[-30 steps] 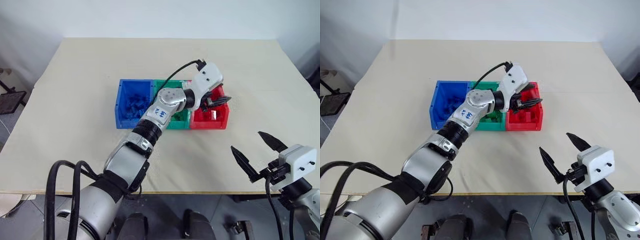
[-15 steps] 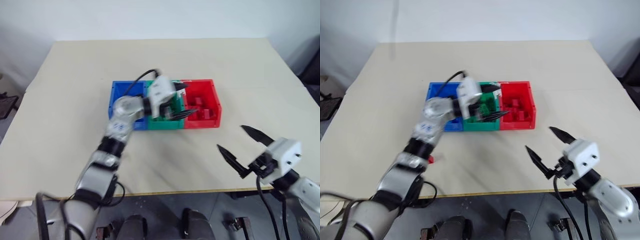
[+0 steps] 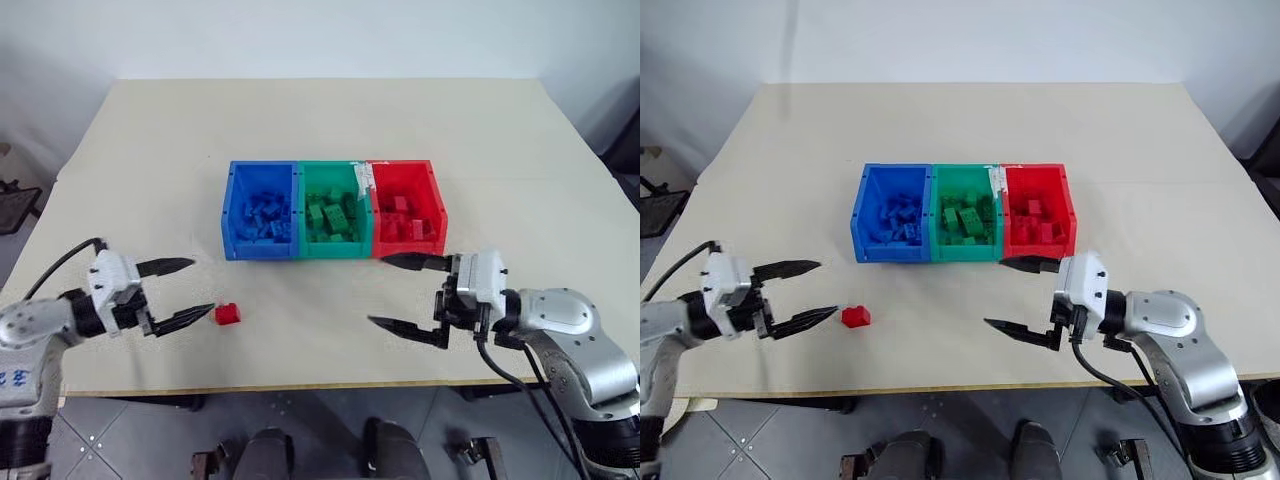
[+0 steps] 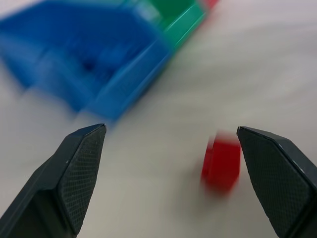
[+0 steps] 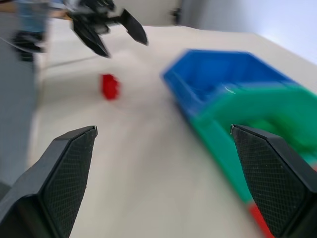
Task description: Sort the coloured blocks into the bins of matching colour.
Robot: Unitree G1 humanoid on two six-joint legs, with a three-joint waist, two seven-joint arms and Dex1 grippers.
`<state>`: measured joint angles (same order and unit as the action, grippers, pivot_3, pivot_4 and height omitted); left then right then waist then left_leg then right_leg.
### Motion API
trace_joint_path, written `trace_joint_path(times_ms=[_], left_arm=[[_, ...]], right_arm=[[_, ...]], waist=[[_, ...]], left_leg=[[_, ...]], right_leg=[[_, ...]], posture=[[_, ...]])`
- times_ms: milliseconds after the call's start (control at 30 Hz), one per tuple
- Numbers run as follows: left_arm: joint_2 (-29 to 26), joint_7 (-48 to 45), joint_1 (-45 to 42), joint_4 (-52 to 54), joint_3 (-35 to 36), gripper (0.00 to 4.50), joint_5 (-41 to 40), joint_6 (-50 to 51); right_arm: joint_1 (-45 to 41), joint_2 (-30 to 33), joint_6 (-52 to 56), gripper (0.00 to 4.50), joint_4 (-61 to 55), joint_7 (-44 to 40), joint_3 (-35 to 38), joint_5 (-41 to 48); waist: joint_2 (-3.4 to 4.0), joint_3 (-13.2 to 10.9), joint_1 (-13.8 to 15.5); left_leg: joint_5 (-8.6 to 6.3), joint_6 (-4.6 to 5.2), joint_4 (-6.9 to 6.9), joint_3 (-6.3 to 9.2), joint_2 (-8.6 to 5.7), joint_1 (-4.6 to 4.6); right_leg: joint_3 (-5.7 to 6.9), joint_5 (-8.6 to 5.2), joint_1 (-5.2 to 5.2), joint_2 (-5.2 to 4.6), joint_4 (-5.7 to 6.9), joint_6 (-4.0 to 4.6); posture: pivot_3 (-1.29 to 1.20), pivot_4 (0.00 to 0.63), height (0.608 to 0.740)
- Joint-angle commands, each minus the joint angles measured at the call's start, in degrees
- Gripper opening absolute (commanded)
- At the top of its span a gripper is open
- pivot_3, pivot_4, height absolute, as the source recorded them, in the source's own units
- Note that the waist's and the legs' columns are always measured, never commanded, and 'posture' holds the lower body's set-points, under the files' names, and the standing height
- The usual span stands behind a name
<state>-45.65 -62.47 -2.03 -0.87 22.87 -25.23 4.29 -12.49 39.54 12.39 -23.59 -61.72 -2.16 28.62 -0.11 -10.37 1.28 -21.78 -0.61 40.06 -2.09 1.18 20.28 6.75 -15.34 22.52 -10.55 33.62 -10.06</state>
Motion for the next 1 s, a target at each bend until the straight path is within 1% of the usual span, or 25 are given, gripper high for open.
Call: trace_joint_path(times_ms=[33,167,300,333,400,433,467,500,533,567,600,633,767,933,967,1000], left_arm=[[-3.4,-1.8,2.8,-1.3,4.4,4.49,0.7,-3.2],[-5.8,-4.2,5.5,0.6,3.2,4.49,0.2,-2.0],[-6.7,-6.3,6.0,4.0,-1.2,4.49,2.0,-2.9],[-6.8,-5.6,5.7,5.3,-2.9,4.49,2.2,-0.5],[-5.8,-1.7,1.0,7.7,-10.4,4.49,7.7,2.3],[-5.2,0.3,-2.2,8.1,-14.2,4.49,10.1,5.6],[-4.4,1.1,-5.0,7.7,-17.2,4.49,12.3,5.6],[-4.0,1.5,-6.7,7.2,-18.8,4.49,13.4,5.7],[-4.1,1.0,-7.7,7.6,-20.2,4.49,13.0,8.4],[-3.8,0.8,-8.8,7.6,-21.3,4.31,12.9,9.3],[-4.4,-0.1,-9.3,8.2,-22.5,4.1,12.0,12.8],[-4.8,-0.3,-9.8,7.7,-23.6,3.91,12.9,12.8],[-6.5,-1.1,-10.2,5.2,-25.7,2.69,15.1,13.2],[-6.8,-2.3,-13.4,1.7,-26.2,1.14,15.8,9.8],[-6.6,-2.6,-14.0,1.5,-26.2,0.95,15.3,9.8],[-6.3,-2.8,-14.6,1.4,-26.2,0.96,14.8,10.1]], right_arm=[[-2.1,0.9,-2.9,4.5,2.8,-3.7,-1.7,-2.3],[-3.5,0.5,-3.2,4.5,4.8,-4.8,-1.3,-1.9],[-2.7,1.2,-3.1,4.5,5.3,-5.5,-0.6,-1.9],[-2.3,1.4,-3.0,4.5,5.1,-5.4,-0.4,-2.1],[-0.1,2.1,-2.3,4.5,5.0,-4.5,1.1,-2.2],[1.5,2.5,-2.0,4.5,4.7,-4.1,2.0,-2.1],[3.0,3.1,-1.9,4.5,4.2,-4.1,2.6,-2.0],[3.9,3.4,-1.9,4.5,3.8,-4.1,3.0,-2.0],[4.6,3.7,-1.7,4.5,3.3,-3.9,3.4,-1.9],[5.4,3.9,-1.3,4.5,2.8,-3.6,3.9,-1.5],[6.3,4.2,-0.1,4.5,2.2,-3.3,4.6,-0.4],[7.2,4.3,0.5,4.5,1.8,-2.9,5.4,-0.1],[10.2,4.9,0.5,4.5,0.4,-2.3,7.1,-0.3],[14.3,5.0,0.2,4.5,-1.6,-1.0,9.2,-0.5],[14.7,5.0,0.1,4.5,-1.8,-0.8,9.5,-0.6],[15.0,5.0,0.1,4.5,-2.0,-0.6,9.7,-0.6]], waist=[[-0.03,0.0,0.0],[-0.02,0.0,0.0],[-0.03,0.0,0.0],[-0.03,0.0,-0.1],[-0.02,0.0,0.0],[0.01,0.0,0.6],[0.0,0.0,0.8],[-0.01,0.0,1.0],[-0.05,0.0,0.8],[-0.07,0.1,0.4],[-0.07,0.1,0.0],[-0.06,0.1,-0.4],[-0.04,0.1,-1.4],[-0.02,0.1,-1.2],[-0.02,0.1,-1.1],[-0.02,0.1,-1.1]], left_leg=[[0.0,0.0,0.0,-0.01,0.0,0.0],[-0.01,-0.02,-0.06,-0.08,0.0,-0.03],[-0.03,-0.04,-0.07,-0.08,0.01,-0.02],[-0.03,-0.04,-0.07,-0.1,0.01,-0.02],[-0.03,-0.04,-0.08,-0.11,0.02,-0.03],[-0.03,-0.04,-0.08,-0.1,0.02,-0.03],[-0.03,-0.04,-0.04,-0.07,-0.02,-0.02],[-0.03,-0.04,-0.01,-0.08,-0.02,-0.01],[-0.03,-0.04,0.01,-0.09,-0.03,0.0],[-0.03,-0.04,0.0,-0.15,-0.02,-0.01],[-0.03,-0.04,-0.02,-0.14,-0.01,-0.02],[-0.03,-0.04,-0.08,-0.18,-0.01,-0.06],[-0.03,-0.05,-0.22,-0.2,0.03,-0.12],[-0.03,-0.05,-0.13,-0.21,0.03,-0.09],[-0.03,-0.05,-0.11,-0.21,0.03,-0.1],[-0.03,-0.05,-0.1,-0.21,0.03,-0.1]], right_leg=[[-0.01,-0.01,0.0,0.0,0.0,0.02],[-0.01,-0.01,0.04,0.0,0.02,0.03],[0.03,-0.01,0.05,0.0,0.02,0.03],[0.03,-0.01,0.05,0.0,0.02,0.03],[0.03,-0.01,0.07,0.01,0.05,0.03],[0.03,-0.01,0.07,0.0,0.07,0.03],[0.04,-0.01,0.03,-0.01,0.08,0.02],[0.03,-0.01,0.02,0.0,0.06,0.03],[0.02,-0.01,0.01,0.0,0.05,0.03],[0.01,-0.01,0.03,0.0,0.03,0.03],[0.01,-0.01,0.04,0.0,0.07,0.03],[0.01,-0.01,0.08,0.0,0.09,0.03],[0.04,-0.01,0.15,0.02,0.14,0.03],[0.02,-0.01,0.11,0.01,0.11,0.03],[0.02,-0.01,0.08,0.01,0.11,0.03],[0.01,-0.01,0.08,0.01,0.11,0.03]], posture=[[0.0,0.15,0.74],[0.0,0.15,0.74],[0.0,0.15,0.74],[0.0,0.15,0.74],[0.0,0.15,0.74],[0.0,0.15,0.74],[0.0,0.15,0.74],[0.0,0.15,0.74],[0.0,0.15,0.74],[0.0,0.15,0.74],[0.0,0.15,0.74],[0.0,0.15,0.74],[0.0,0.15,0.74],[0.0,0.15,0.74],[0.0,0.15,0.74],[0.0,0.15,0.74]])
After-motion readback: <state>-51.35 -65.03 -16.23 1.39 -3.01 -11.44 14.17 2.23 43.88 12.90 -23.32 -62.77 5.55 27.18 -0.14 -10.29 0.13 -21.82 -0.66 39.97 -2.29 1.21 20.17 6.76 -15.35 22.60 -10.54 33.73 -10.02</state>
